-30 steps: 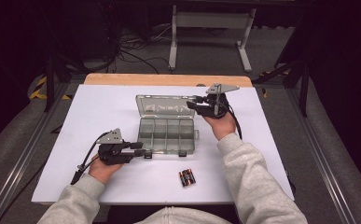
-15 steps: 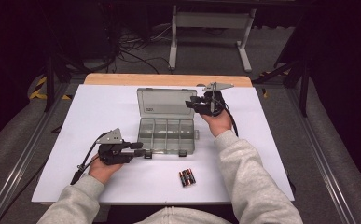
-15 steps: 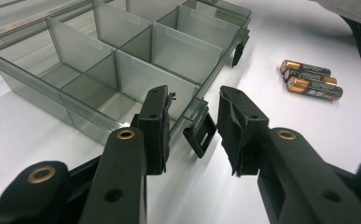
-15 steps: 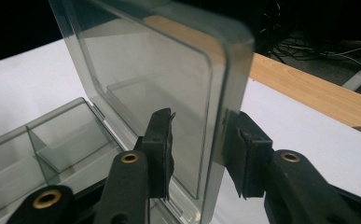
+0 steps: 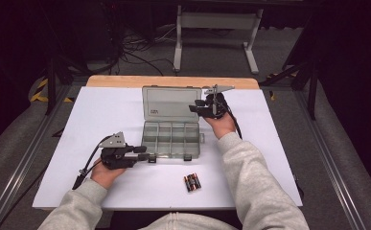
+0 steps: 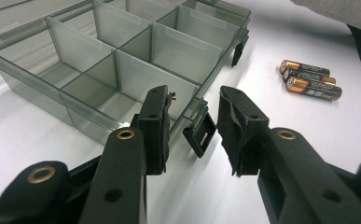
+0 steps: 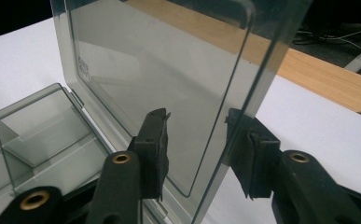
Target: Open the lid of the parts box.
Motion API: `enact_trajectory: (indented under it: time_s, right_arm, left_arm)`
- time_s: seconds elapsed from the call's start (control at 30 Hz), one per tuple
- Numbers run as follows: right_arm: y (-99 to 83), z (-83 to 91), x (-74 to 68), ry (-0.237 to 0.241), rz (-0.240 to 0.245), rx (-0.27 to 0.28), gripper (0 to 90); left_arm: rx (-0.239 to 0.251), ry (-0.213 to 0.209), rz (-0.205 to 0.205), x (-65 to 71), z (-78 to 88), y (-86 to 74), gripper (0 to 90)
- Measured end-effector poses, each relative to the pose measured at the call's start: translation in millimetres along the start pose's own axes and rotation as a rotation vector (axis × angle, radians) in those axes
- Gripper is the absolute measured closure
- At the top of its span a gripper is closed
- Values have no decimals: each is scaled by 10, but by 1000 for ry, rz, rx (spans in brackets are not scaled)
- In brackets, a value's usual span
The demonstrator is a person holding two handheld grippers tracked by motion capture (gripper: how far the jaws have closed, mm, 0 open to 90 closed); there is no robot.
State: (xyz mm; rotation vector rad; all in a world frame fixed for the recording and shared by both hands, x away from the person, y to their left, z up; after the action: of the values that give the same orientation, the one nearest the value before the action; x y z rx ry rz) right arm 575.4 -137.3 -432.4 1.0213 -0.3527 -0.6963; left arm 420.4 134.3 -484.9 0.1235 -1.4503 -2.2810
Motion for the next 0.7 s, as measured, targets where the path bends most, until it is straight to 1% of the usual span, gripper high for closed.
enact_trajectory:
  time_s: [0.23,0.47,0.7]
  right_arm:
    - [-64,-83,25,6,-17,-21,499]
    - [-115,-143,45,16,-36,-34,454]
    - [-203,-216,82,12,-51,-71,412]
  left_arm:
    - [2,-1,1,-1,0,0,634]
    - [2,1,-1,-3,5,1,633]
    - [0,2,0,-5,7,1,633]
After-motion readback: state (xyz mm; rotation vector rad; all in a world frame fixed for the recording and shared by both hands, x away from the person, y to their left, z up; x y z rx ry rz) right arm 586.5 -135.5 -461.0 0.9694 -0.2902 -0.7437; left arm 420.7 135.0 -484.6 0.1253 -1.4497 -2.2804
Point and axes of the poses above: each handheld gripper's, and its own axes: z roughly backward along the jaws, y roughly out of its top, x roughly to its right, the point moved 6 cm from there along -z, roughly forward along the jaws, and after that the axes turned 2 degrees about x, right-handed, at the moved point
